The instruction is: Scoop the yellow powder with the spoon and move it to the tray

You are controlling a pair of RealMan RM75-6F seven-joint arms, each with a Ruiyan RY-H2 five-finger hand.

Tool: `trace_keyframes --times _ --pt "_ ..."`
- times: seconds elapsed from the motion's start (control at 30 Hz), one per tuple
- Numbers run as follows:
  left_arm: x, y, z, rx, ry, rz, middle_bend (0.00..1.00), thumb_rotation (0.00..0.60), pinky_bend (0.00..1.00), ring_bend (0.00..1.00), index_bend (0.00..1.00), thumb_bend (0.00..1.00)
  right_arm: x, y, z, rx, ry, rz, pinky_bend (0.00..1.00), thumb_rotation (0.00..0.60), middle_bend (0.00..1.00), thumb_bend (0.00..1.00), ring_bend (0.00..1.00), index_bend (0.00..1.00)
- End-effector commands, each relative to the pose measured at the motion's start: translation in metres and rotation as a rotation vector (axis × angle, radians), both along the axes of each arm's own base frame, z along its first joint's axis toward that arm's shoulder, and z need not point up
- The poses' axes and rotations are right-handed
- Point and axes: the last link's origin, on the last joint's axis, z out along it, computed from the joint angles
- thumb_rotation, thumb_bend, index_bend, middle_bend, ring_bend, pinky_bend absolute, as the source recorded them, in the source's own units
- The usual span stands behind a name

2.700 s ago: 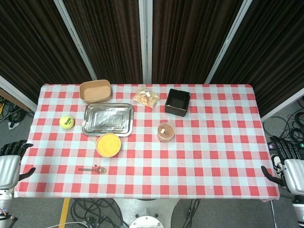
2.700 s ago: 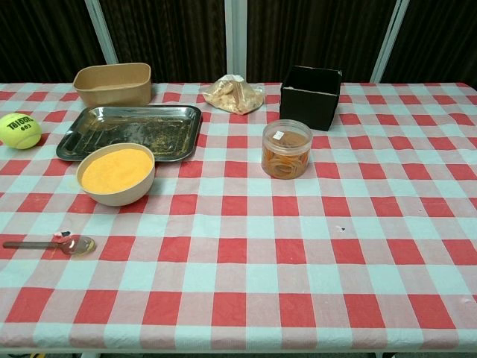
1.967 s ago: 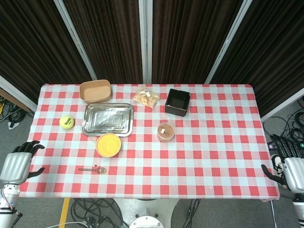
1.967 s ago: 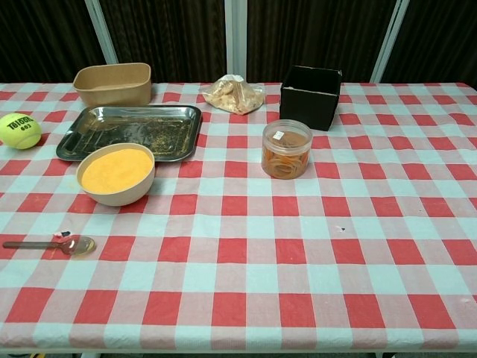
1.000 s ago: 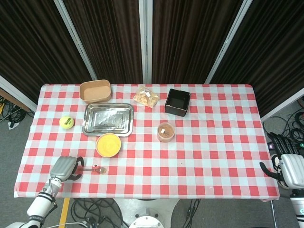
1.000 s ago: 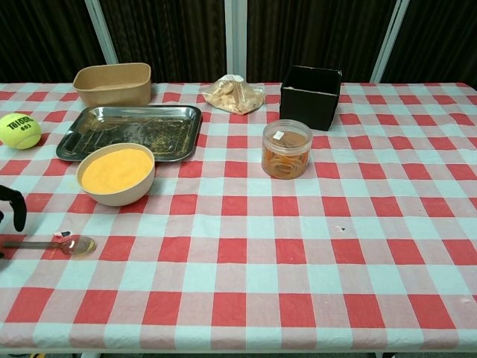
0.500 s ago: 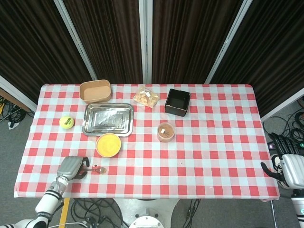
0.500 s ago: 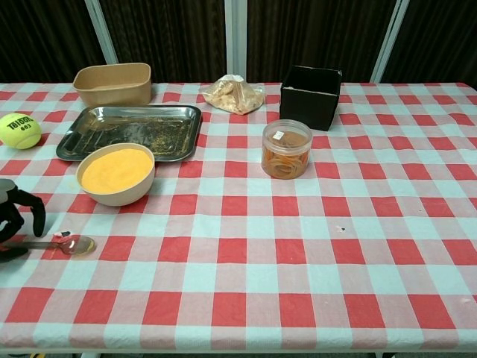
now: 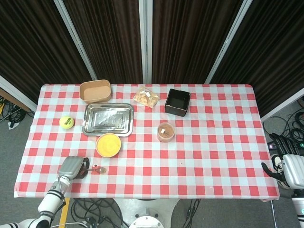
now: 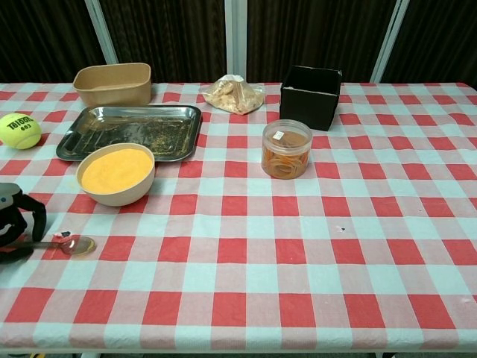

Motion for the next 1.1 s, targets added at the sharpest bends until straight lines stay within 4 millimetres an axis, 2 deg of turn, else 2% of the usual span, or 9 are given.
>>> trace_keyframes --times 0.03,0.33,0.6,0.8,0.9,1.1 --pt "0.0 0.0 0.0 0.001 -0.002 0.001 0.9 0.6 1.0 0.93 0.6 0.38 0.0 0.0 0.0 0.0 0.0 -0.001 0.0 0.6 0.06 0.24 0.0 0.0" --pt "0.003 0.001 0.012 0.039 -0.002 -0.023 0.91 0.6 1.0 0.93 0.63 0.41 0.0 0.0 0.0 -0.002 0.001 -0.001 0.0 0.6 0.06 0.24 0.0 0.0" --pt "0.011 0.013 0.045 0.145 0.042 -0.11 0.91 0.6 1.0 0.93 0.63 0.41 0.001 0.001 0.002 -0.005 0.003 0.005 0.0 0.6 0.06 0.24 0.0 0.0" --pt "0.027 0.029 0.067 0.218 0.052 -0.209 0.91 0.6 1.0 0.93 0.63 0.41 0.003 0.0 0.007 -0.019 0.014 0.015 0.0 0.6 0.06 0.24 0.0 0.0" --pt "0.039 0.044 0.069 0.236 0.05 -0.259 0.91 0.6 1.0 0.93 0.63 0.41 0.005 -0.001 0.011 -0.035 0.024 0.025 0.0 0.6 0.06 0.24 0.0 0.0" --pt "0.056 0.075 0.053 0.215 0.066 -0.303 0.91 0.6 1.0 0.93 0.63 0.41 0.01 -0.001 0.016 -0.051 0.03 0.038 0.0 0.6 0.07 0.24 0.0 0.0"
